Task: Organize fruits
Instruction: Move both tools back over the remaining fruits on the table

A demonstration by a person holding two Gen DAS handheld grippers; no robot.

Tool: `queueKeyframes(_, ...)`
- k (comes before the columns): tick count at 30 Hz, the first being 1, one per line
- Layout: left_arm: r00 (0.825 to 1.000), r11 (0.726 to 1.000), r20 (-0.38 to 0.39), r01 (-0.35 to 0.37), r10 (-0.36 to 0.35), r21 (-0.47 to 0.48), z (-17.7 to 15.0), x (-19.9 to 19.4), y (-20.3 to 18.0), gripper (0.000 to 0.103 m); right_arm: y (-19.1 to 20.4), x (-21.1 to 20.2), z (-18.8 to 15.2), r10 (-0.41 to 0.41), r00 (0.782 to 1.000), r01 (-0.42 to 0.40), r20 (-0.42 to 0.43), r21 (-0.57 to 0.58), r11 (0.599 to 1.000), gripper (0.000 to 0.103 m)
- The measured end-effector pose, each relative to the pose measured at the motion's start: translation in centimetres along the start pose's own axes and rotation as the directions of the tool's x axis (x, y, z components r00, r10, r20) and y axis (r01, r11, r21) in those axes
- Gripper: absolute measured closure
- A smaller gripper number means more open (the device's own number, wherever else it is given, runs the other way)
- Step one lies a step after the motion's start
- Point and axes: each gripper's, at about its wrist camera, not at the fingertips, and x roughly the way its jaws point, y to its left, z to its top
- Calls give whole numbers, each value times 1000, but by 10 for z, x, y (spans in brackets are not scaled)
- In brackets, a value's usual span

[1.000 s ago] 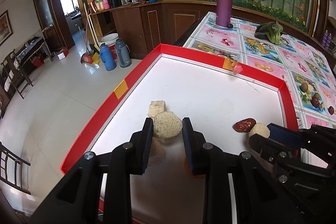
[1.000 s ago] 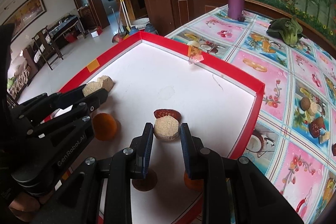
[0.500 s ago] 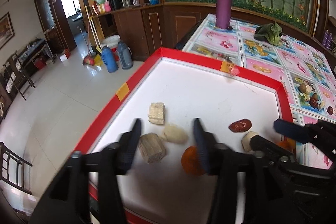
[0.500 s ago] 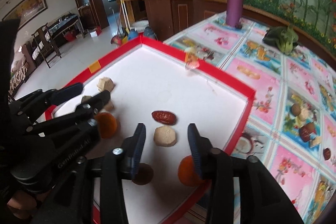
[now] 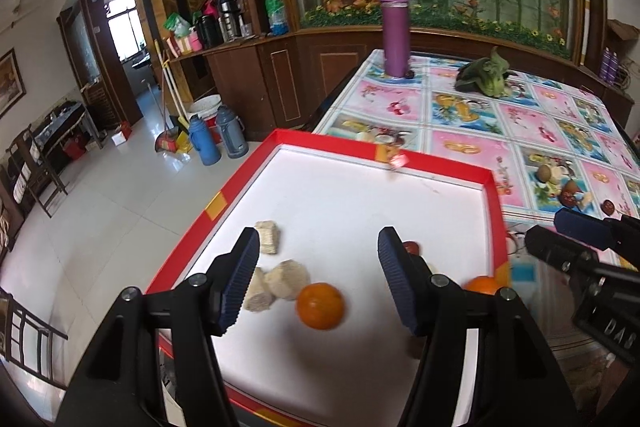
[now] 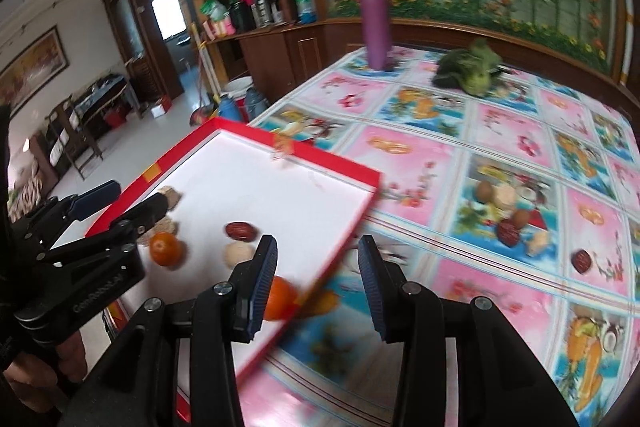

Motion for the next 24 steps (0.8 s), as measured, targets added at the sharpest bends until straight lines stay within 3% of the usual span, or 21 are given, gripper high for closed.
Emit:
queueKeyframes(6, 1000, 999, 12, 25, -26, 48, 5, -10, -27, 39, -43, -20, -7, -49, 998, 48, 26, 61, 997, 61)
queueKeyframes(9, 997, 995, -3, 75, -75, 65, 8, -13, -44, 28, -74, -33, -16, -82, 996, 78, 30, 100, 992, 61)
queueKeyframes(11, 994, 991, -11, 109, -108, 83, 9, -15, -56, 28, -97, -42, -24, -119, 992, 115, 27, 120, 986, 61)
queueKeyframes(18, 963, 949, -88, 267, -255, 166, 24, -7, -114, 28, -187, -67, -51, -251, 968, 247, -14, 243, 938, 61)
queueKeyframes(24, 939, 914, -161, 336, -305, 226, 29, 6, -161, 28, -221, -57, -47, -242, 969, 246, -50, 275, 929, 61)
